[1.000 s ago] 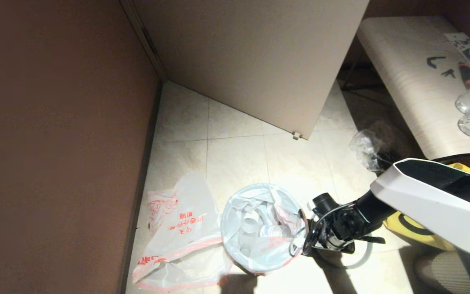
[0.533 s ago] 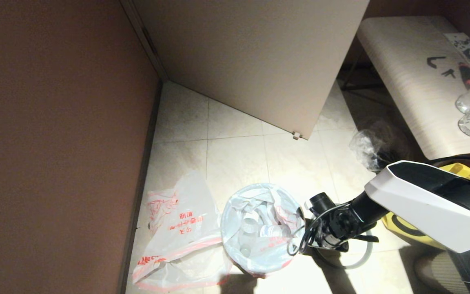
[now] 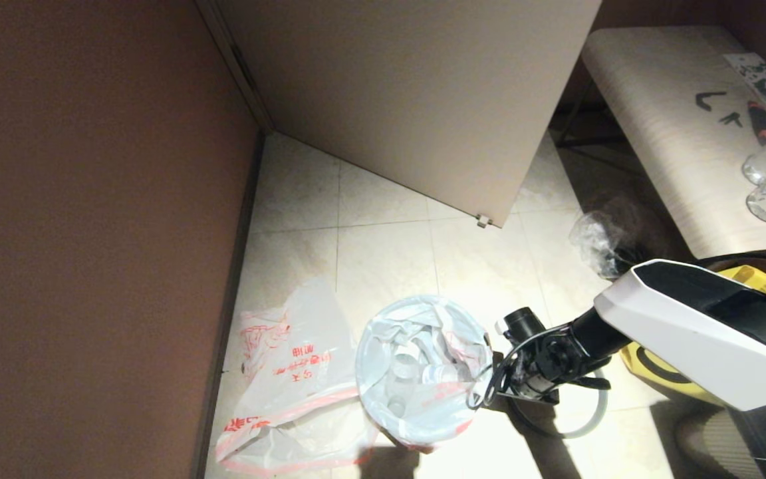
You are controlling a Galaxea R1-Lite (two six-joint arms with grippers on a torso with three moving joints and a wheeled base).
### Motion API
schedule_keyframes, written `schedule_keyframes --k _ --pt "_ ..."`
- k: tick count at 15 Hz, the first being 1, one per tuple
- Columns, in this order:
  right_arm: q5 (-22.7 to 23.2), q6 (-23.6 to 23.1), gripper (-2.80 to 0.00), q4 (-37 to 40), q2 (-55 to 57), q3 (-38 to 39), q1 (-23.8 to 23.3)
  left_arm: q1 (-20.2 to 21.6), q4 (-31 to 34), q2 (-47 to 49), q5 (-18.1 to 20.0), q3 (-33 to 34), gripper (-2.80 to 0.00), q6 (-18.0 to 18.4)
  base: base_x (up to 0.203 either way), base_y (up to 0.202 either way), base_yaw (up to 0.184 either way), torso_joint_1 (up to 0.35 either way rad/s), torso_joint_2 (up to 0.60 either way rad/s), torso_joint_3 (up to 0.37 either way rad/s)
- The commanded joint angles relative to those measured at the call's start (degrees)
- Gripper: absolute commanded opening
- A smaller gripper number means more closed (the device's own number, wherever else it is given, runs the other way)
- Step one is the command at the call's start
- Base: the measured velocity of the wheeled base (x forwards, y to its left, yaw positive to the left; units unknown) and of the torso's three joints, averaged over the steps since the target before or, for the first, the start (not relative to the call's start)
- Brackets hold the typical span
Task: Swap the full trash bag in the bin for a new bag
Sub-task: Place the trash bag on the floor
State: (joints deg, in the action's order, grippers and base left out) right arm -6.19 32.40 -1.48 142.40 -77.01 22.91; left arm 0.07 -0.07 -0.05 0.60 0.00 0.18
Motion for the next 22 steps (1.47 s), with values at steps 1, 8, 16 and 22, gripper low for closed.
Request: schedule_keyframes --k 1,8,16,22 --pt "0.6 -0.2 0.00 0.2 0.1 -1.8 0.0 0.0 0.0 0.0 0.0 0.1 -2.80 0.0 0.000 0.000 0.000 0.000 0.00 0.000" --pt "1.3 -4.6 0.00 -0.3 5.5 -6.1 -0.2 0.0 0.0 0.0 0.0 0.1 -2.80 0.0 0.000 0.000 0.000 0.000 0.00 0.000" --pt "3.8 -5.1 0.00 -5.1 5.9 -7.9 -1.3 0.0 0.0 0.0 0.0 0.1 -2.80 0.0 0.000 0.000 0.000 0.000 0.00 0.000" --pt "7.1 -5.2 0.00 -7.0 6.3 -8.3 -2.1 0.0 0.0 0.0 0.0 0.1 -2.80 0.0 0.000 0.000 0.000 0.000 0.00 0.000"
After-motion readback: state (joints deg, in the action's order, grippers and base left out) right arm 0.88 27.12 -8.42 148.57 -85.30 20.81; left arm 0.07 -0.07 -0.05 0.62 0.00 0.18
